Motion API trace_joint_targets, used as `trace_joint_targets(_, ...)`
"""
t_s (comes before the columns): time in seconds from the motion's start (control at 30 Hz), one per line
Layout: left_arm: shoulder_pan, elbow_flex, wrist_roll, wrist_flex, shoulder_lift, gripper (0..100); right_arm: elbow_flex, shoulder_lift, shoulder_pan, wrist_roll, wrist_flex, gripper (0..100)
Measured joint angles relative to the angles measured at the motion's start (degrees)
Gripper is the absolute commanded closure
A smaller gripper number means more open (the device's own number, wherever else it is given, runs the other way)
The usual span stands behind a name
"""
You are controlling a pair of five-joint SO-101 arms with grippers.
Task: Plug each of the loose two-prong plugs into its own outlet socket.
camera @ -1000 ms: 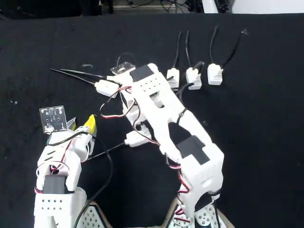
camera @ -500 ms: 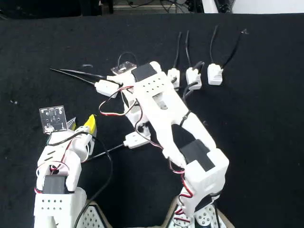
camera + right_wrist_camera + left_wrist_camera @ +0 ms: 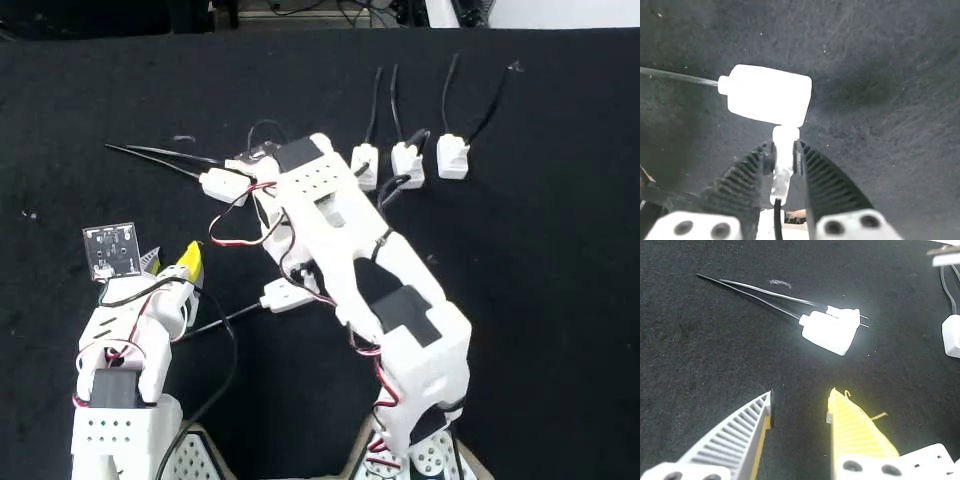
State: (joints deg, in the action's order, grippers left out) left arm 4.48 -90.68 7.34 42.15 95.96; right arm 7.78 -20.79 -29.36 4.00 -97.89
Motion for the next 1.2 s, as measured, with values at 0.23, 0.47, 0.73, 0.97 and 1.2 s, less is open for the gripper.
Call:
trace_joint_targets(0.23, 0.0, 0.0, 0.0, 0.0, 0.0, 81, 1.14, -0.09, 0.0, 0.09, 0.0, 98.8)
trace_joint_targets(0.47, 0.0, 0.0, 0.0, 0.0, 0.0, 81, 1.14, -0.09, 0.0, 1.67, 1.14, 98.8)
trace_joint_targets(0.73, 0.0, 0.0, 0.0, 0.0, 0.0, 81, 1.14, -0.09, 0.09, 1.67, 1.76, 98.8)
trace_joint_targets(0.97, 0.0, 0.0, 0.0, 0.0, 0.0, 81, 1.76, -3.25, 2.73, 1.67, 1.58, 98.8)
trace_joint_targets(1.2, 0.0, 0.0, 0.0, 0.0, 0.0, 81, 3.25, -4.31, 2.73, 1.23, 1.41, 98.8)
